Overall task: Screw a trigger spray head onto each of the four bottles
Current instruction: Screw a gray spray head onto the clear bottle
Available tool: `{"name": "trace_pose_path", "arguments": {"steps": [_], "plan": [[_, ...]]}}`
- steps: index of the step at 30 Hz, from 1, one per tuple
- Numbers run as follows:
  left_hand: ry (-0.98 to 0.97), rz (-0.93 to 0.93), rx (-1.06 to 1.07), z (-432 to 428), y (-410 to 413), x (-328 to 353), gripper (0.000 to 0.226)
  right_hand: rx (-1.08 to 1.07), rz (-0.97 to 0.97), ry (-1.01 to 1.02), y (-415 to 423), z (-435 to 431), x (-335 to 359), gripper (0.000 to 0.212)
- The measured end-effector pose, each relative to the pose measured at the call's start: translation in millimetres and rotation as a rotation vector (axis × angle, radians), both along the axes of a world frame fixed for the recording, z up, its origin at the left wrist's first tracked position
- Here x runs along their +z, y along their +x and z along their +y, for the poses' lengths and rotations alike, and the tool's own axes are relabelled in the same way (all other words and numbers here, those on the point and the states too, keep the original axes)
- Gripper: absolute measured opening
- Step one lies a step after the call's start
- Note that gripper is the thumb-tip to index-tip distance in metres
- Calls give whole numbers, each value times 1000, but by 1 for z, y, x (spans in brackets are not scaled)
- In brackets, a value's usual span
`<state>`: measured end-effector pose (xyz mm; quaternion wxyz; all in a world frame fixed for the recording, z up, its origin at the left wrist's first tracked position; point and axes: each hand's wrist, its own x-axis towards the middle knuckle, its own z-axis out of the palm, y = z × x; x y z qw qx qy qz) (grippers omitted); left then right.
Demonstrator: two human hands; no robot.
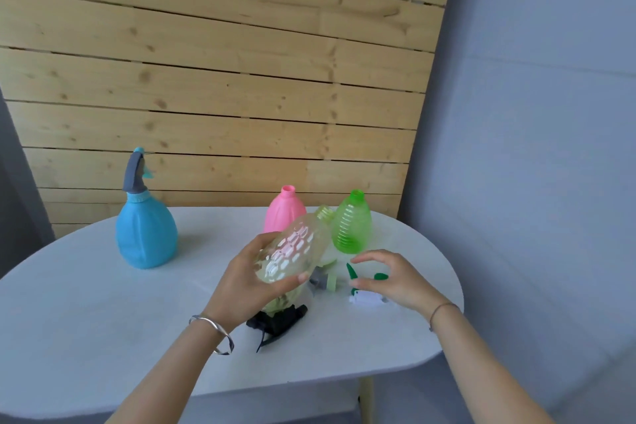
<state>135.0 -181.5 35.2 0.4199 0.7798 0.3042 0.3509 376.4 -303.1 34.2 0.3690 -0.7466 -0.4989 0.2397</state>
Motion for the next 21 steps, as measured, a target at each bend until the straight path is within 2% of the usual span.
{"name": "trace_pose_path", "arguments": {"steps": [6,13,15,17,21], "plan": [[-23,9,30,7,-6,-4,59,37,-169,-25,-25,26,-20,43],[-40,15,55,13,-15,-6,60,40,-413,-87,-28,40,-33,38],[-47,11,62,14,-17,-6,61,47,-428,-66,-28,41,-31,35],[-46,4,67,15,-17,-5,60,28,-328,20,-27,40,-24,32],[-73,-35,85,16,-17,-3,54,-46,73,283,-32,39,5,24]]}}
